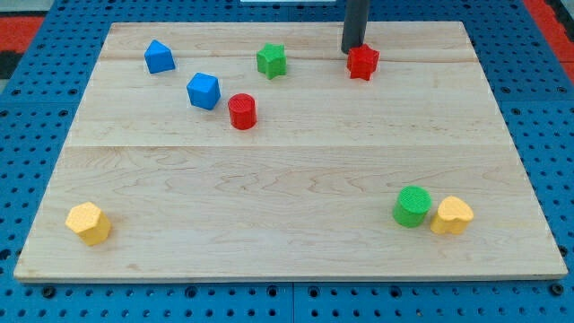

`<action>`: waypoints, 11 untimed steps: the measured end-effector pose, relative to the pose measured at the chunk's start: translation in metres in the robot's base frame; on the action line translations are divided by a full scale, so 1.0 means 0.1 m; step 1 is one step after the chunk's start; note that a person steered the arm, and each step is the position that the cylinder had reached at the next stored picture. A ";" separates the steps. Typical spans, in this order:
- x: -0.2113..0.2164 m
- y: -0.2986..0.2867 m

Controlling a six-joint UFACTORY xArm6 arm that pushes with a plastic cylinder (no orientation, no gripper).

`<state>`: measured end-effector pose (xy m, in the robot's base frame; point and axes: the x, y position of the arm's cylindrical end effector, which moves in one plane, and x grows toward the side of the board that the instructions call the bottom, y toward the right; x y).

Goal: Push the blue cube to the green star

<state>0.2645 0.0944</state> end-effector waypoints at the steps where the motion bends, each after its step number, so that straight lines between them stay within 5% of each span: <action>1: 0.43 0.18; 2: 0.59 0.35; 4: 0.47 -0.41; 5: 0.94 -0.86; 6: 1.60 -0.71; 7: 1.86 -1.57; 9: 1.16 -3.12; 11: 0.80 -2.04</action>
